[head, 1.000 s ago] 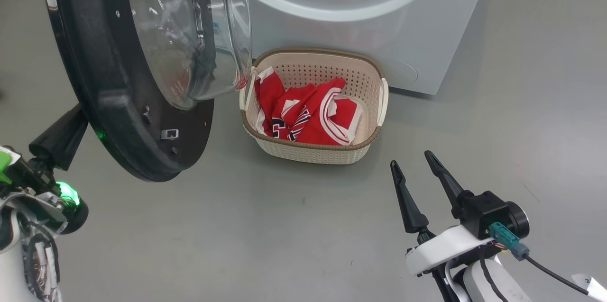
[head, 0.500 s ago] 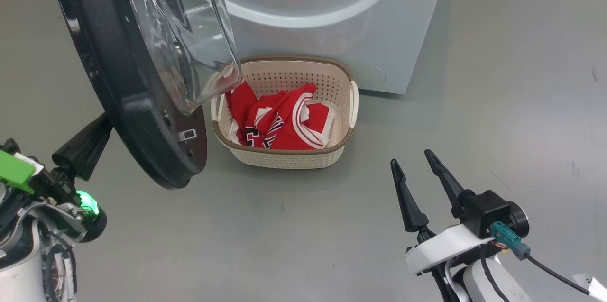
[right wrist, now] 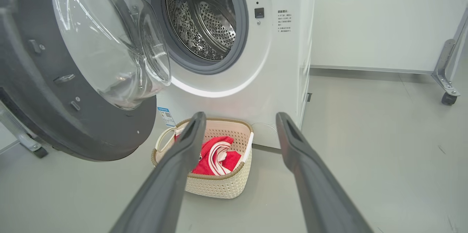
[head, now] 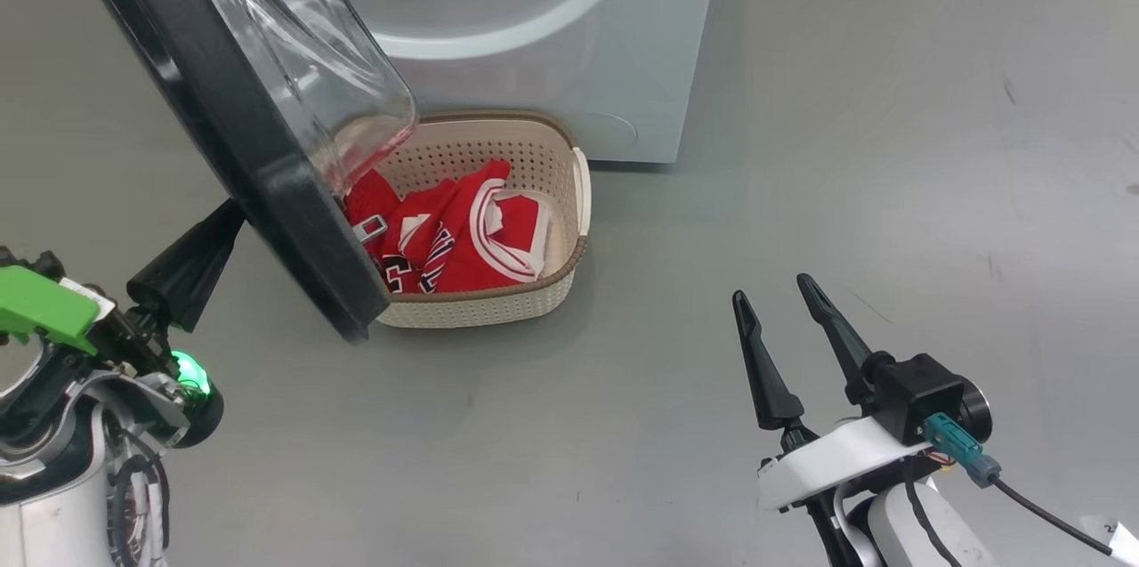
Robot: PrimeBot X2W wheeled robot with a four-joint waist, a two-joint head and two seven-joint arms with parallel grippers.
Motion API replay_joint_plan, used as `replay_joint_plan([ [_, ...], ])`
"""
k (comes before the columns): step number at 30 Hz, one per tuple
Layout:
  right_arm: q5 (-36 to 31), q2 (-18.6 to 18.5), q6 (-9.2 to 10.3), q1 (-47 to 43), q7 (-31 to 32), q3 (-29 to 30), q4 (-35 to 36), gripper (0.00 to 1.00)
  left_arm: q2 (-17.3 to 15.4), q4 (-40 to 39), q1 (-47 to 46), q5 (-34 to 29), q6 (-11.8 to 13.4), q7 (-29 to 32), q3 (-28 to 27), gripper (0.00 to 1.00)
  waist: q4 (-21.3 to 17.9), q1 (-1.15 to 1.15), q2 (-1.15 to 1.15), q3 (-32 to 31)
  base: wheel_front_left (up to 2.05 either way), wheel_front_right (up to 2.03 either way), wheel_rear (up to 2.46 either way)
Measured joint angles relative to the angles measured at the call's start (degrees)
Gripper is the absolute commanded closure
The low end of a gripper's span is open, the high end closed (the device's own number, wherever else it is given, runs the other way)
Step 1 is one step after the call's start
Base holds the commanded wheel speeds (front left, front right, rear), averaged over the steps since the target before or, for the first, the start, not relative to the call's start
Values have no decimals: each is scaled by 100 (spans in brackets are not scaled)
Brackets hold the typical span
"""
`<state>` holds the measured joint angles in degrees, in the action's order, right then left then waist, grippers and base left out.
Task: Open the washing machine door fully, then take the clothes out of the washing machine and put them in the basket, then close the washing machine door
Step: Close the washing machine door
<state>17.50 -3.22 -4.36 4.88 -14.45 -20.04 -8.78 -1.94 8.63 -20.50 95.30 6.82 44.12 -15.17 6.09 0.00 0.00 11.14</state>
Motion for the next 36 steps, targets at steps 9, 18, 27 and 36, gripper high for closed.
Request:
replay_joint_plan([
  [9,56,1,52,1,0,-37,108,0,25,143,-19,2,3,-428,73,100,-605,0,0,70,0,0,0],
  [18,113,4,98,2,0,-122,177,0,26,454,-146,57,4,-949,66,100,-1147,0,0,163,0,0,0],
  [27,174,5,151,9,0,-171,257,0,30,730,-441,402,16,-1590,23,100,-1684,0,0,251,0,0,0],
  [36,310,14,207,11,0,-235,332,0,31,757,-786,410,49,-2316,-19,100,-2159,0,0,330,0,0,0],
])
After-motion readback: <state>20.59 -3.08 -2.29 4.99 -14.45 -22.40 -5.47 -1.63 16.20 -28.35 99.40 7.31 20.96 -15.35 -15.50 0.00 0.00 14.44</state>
